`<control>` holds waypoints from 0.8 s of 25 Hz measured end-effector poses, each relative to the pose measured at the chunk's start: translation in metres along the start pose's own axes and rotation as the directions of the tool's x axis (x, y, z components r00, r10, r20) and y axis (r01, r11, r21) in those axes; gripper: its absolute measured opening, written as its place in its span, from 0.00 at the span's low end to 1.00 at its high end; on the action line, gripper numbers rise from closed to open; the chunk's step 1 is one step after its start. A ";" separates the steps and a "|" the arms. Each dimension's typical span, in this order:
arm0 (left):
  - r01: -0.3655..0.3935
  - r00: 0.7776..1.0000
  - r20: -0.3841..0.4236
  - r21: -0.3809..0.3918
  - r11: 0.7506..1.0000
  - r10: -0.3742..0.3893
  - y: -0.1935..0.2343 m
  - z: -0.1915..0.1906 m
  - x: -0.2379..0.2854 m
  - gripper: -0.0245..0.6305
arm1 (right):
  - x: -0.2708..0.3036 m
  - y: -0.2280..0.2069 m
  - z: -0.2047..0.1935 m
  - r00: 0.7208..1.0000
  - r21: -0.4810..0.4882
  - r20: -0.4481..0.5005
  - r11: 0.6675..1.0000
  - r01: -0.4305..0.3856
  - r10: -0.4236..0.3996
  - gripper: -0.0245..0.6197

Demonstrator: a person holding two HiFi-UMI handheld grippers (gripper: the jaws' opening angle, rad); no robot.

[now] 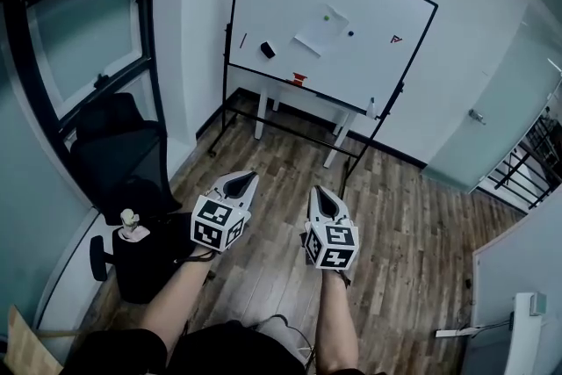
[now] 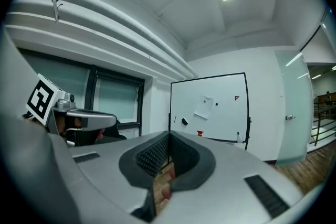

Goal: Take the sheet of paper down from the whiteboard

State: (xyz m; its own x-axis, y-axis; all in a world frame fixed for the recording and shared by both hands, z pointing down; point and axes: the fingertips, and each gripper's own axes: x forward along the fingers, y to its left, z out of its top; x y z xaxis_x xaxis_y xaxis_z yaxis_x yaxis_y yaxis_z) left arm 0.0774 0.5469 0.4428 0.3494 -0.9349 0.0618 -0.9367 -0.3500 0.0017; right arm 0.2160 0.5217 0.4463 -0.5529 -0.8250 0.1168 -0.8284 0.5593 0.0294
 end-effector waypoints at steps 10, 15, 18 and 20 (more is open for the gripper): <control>0.043 0.999 -0.009 -0.020 0.999 -0.043 0.016 -0.011 0.056 0.07 | 0.055 -0.019 -0.002 1.000 -0.017 -0.024 1.000 0.004 -0.004 0.08; 0.046 0.999 -0.009 0.002 0.999 -0.046 0.030 -0.006 0.106 0.07 | 0.102 -0.045 0.002 1.000 -0.018 -0.020 1.000 -0.011 0.011 0.08; 0.044 0.999 -0.008 0.011 0.999 -0.044 0.039 0.001 0.143 0.07 | 0.133 -0.068 0.008 1.000 -0.017 -0.014 1.000 -0.018 0.018 0.08; 0.044 0.999 -0.011 0.012 0.999 -0.044 0.044 0.006 0.169 0.07 | 0.153 -0.087 0.013 1.000 -0.010 -0.009 1.000 -0.019 0.019 0.08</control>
State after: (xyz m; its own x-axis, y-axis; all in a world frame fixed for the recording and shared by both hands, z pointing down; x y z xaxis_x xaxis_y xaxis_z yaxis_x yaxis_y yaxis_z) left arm 0.0951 0.3726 0.4477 0.3899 -0.9180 0.0727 -0.9202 -0.3914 -0.0076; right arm 0.2020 0.3460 0.4491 -0.5675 -0.8135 0.1267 -0.8169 0.5756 0.0370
